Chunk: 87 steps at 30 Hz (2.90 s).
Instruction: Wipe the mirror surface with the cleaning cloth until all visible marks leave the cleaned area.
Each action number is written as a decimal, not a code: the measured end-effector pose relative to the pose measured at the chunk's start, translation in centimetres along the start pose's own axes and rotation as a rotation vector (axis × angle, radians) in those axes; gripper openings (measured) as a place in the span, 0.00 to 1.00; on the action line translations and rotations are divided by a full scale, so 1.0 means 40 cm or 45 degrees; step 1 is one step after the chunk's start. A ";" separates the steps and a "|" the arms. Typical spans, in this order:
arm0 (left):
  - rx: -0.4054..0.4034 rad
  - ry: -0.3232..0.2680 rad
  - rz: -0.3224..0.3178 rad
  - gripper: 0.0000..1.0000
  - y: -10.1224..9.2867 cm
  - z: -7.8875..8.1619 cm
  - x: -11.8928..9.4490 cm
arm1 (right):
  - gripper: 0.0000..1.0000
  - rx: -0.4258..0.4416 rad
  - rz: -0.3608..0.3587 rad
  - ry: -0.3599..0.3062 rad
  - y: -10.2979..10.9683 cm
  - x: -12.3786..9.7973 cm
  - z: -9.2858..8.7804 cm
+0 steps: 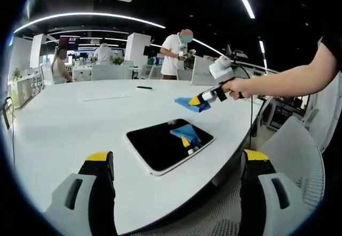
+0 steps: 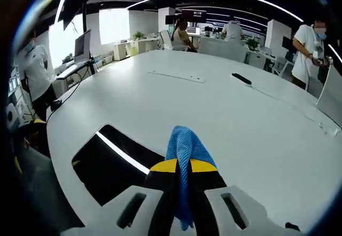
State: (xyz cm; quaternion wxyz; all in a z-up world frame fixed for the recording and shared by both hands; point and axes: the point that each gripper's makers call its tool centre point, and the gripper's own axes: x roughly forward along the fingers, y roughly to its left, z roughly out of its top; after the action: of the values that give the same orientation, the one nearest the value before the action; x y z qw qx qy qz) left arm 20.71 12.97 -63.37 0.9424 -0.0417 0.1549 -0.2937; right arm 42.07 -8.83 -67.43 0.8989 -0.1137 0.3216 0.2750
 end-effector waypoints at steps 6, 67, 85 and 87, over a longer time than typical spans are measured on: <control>0.002 0.001 0.002 0.98 0.000 0.000 0.000 | 0.02 0.040 -0.026 0.023 -0.023 -0.012 -0.034; 0.014 -0.027 0.007 0.99 0.000 0.008 0.001 | 0.38 0.238 -0.085 -0.065 0.015 -0.230 -0.153; 0.022 -0.051 0.003 0.99 -0.002 0.016 0.001 | 0.76 0.188 -0.115 -0.209 0.122 -0.385 -0.181; 0.022 -0.051 0.003 0.99 -0.003 0.017 0.001 | 0.81 0.164 -0.118 -0.238 0.126 -0.389 -0.177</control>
State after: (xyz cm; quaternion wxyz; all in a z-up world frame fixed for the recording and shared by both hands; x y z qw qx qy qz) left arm 20.89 12.85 -62.74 0.9459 -0.0395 0.1334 -0.2930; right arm 25.56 -13.93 -63.05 0.9422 -0.0445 0.2476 0.2213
